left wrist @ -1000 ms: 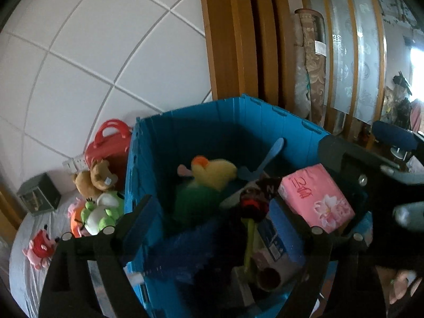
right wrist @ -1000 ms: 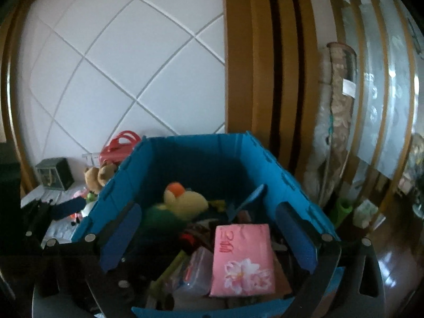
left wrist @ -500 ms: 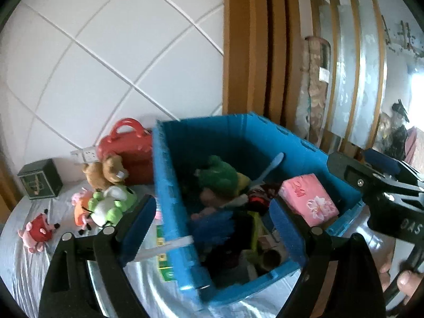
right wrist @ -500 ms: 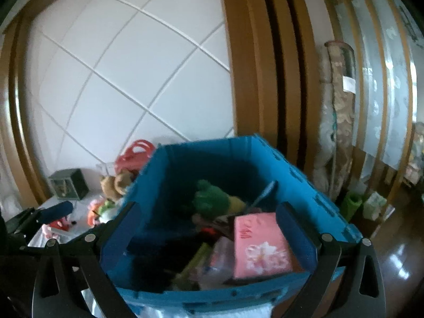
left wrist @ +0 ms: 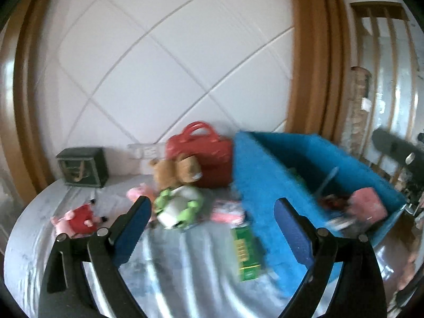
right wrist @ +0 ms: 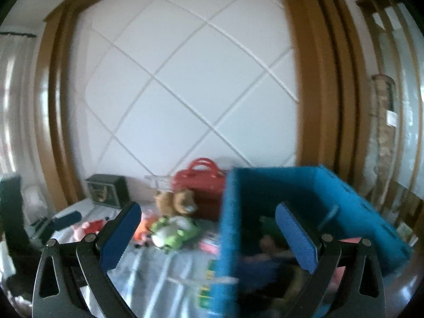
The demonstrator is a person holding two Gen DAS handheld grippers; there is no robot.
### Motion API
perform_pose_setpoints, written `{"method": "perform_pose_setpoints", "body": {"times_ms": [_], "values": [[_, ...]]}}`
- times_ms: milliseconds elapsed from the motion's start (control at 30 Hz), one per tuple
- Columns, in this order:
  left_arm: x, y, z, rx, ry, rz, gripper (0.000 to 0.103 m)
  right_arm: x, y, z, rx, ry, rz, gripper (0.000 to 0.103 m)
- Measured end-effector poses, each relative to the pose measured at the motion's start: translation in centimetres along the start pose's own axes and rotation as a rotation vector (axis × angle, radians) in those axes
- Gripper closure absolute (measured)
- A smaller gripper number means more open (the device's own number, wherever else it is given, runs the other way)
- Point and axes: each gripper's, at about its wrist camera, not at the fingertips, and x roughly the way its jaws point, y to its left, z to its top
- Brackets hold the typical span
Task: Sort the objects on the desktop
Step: 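Move both tools back over the bed toward the green-white frog plush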
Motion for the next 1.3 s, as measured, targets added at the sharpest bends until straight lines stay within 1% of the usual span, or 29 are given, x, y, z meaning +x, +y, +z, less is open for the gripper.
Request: {"method": "perform_pose_setpoints", "body": {"times_ms": [133,233,333,433,500,600,700,733,767,833,867,933,1000,1033,1067,1133,1200,1233,1267,1300], "values": [[1.6,6.2,-1.1,0.016,0.076,0.051,0.008,3.0,6.7,0.1,-0.02,0.043,0.048,0.0],[3.5,10.4,-2.2,0.035,0.143,0.077,0.008,5.5,10.3,-0.6,-0.005,0.072,0.068,0.0],[6.1,13.5,-3.3,0.016,0.22,0.086,0.008,9.3,13.0,-2.2,0.002,0.155,0.076,0.0],[8.6,15.1,-4.5,-0.003,0.276,0.092,0.008,13.3,14.3,-4.3,0.007,0.247,0.064,0.0],[10.4,15.8,-5.3,-0.018,0.311,0.1,0.008,16.3,14.2,-6.0,0.017,0.308,0.063,0.0],[13.6,16.3,-6.5,-0.047,0.366,0.105,0.008,19.6,13.1,-8.3,0.045,0.382,0.052,0.0],[17.6,15.8,-7.7,-0.061,0.417,0.098,0.008,23.5,10.7,-10.2,0.103,0.435,0.033,0.0],[19.5,15.4,-8.2,-0.068,0.436,0.093,0.008,24.6,9.8,-10.6,0.12,0.453,0.027,0.0],[20.5,15.2,-8.4,-0.074,0.446,0.088,0.008,26.3,8.8,-11.4,0.145,0.482,0.034,0.0],[23.8,14.3,-9.0,-0.092,0.478,0.073,0.008,29.1,7.4,-12.6,0.166,0.521,0.056,0.0],[25.2,13.9,-9.2,-0.094,0.49,0.065,0.008,30.5,6.9,-13.3,0.172,0.539,0.053,0.0],[28.7,12.6,-9.6,-0.09,0.507,0.051,0.008,32.9,5.9,-14.2,0.186,0.567,0.053,0.0],[31.2,11.5,-9.7,-0.081,0.514,0.039,0.008,34.7,4.9,-14.7,0.201,0.581,0.062,0.0],[33.2,10.7,-9.9,-0.071,0.526,0.023,0.008,35.8,4.3,-15.0,0.205,0.586,0.065,0.0],[34.2,10.3,-10.0,-0.064,0.532,0.018,0.008,36.9,4.0,-15.2,0.201,0.595,0.068,0.0],[37.3,9.3,-10.6,-0.046,0.552,0.012,0.008,38.5,3.7,-15.6,0.19,0.606,0.074,0.0],[39.9,9.4,-11.6,-0.07,0.589,0.001,0.008,40.3,3.3,-16.2,0.18,0.609,0.048,0.0],[41.6,9.6,-12.4,-0.069,0.621,0.006,0.008,41.2,3.0,-16.5,0.182,0.611,0.041,0.0],[42.7,9.9,-13.1,-0.049,0.642,0.027,0.008,42.2,2.7,-17.0,0.188,0.62,0.036,0.0],[43.1,10.3,-13.4,-0.038,0.642,0.043,0.008,42.8,2.5,-17.4,0.19,0.626,0.028,0.0]]}}
